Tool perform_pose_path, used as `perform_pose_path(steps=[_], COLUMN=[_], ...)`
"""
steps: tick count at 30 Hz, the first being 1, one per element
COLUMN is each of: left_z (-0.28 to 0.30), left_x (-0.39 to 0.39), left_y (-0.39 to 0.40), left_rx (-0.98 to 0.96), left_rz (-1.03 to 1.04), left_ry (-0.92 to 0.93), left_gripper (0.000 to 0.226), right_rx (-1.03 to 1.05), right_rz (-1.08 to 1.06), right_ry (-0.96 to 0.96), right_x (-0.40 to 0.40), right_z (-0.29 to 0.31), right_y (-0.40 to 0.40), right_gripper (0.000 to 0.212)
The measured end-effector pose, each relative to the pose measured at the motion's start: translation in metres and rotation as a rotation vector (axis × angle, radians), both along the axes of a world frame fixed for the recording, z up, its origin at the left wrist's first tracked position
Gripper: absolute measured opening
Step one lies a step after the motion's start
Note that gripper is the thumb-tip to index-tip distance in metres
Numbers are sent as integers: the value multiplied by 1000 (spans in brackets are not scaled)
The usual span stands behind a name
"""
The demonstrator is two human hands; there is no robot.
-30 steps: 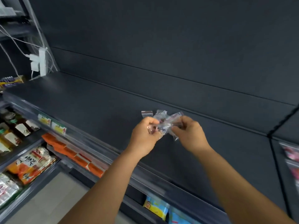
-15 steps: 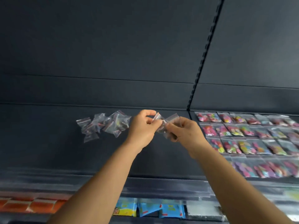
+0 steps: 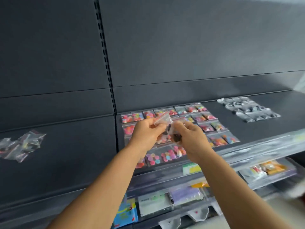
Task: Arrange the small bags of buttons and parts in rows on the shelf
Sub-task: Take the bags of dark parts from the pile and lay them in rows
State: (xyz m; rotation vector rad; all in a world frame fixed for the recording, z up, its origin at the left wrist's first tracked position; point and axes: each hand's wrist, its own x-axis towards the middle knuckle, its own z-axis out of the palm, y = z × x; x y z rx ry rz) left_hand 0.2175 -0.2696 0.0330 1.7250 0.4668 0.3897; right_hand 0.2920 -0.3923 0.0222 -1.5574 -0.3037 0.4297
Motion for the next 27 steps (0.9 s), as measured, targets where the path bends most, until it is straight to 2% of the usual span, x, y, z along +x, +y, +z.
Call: perform_pose_path(steps=[3,6,13,21,27], left_z=[0,0,-1,-3,-9], left_x=[32,61,124,202,273], left_y=[-42,-82,-159,-211,-225], left_rx=[12,14,-142,-88,-132], left_rz=[-49,-97,-45,-287,-338], left_ry=[9,7,-61,-15,-37], left_gripper=[3,6,14,3,9], right_rx=[42,59,73,61,38], right_rz=[-19,-29,-137,-275,-296], right_ry=[12,-51,-42,-18,-42], right_x=[28,51,97,159,213], right_z=[5,8,2,-1,5], right_y=[-46,-88,-164,-218,-232], right_gripper=[29,17,27,12,18])
